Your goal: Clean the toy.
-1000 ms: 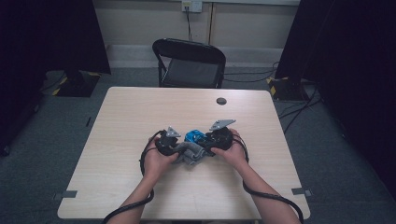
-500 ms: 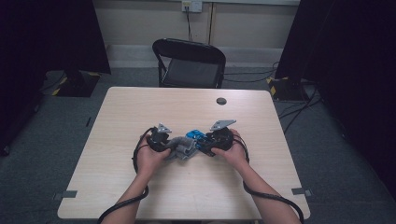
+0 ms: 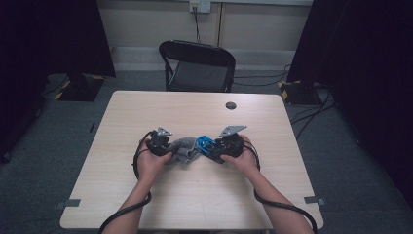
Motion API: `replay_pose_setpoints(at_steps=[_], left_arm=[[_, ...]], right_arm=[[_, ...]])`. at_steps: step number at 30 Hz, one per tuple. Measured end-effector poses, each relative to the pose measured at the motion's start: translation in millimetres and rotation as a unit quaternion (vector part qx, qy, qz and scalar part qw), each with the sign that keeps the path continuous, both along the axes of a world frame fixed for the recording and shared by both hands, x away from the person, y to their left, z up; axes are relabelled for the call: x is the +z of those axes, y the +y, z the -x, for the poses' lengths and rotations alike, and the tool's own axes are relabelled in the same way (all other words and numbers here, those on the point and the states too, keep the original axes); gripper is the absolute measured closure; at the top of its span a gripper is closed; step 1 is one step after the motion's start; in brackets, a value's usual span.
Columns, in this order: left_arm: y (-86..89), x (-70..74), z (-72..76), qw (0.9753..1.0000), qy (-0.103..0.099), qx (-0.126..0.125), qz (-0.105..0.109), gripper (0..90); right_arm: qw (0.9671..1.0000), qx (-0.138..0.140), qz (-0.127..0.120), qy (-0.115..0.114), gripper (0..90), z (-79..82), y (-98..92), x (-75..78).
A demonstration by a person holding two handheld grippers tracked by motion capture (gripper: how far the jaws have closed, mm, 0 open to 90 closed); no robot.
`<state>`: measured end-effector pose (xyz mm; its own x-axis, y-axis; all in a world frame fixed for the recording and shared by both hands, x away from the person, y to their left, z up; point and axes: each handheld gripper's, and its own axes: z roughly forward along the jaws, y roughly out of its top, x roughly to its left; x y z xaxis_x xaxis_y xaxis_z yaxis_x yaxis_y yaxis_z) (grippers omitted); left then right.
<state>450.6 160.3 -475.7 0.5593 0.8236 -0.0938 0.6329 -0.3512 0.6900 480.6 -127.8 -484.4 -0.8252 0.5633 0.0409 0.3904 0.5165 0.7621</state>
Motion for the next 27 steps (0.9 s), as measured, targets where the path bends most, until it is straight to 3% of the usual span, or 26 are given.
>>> replay_pose_setpoints(at_steps=[10, 17, 27], left_arm=[[14.0, 0.9, 1.1, 0.9997, -0.008, 0.021, 0.001, 71.5], [29.5, 4.1, 3.0, 0.9987, -0.017, 0.045, 0.014, 71.4], [34.7, 14.0, 16.1, 0.9988, -0.028, 0.029, 0.029, 71.3]], right_arm=[[1.0, -0.001, -0.001, 0.0, 43.6, 0.6, -0.3, -0.2], [1.0, 0.0, -0.001, -0.002, 43.5, 0.7, -0.3, -0.4], [1.0, 0.0, 0.001, -0.001, 43.5, 0.5, 0.1, -0.1]])
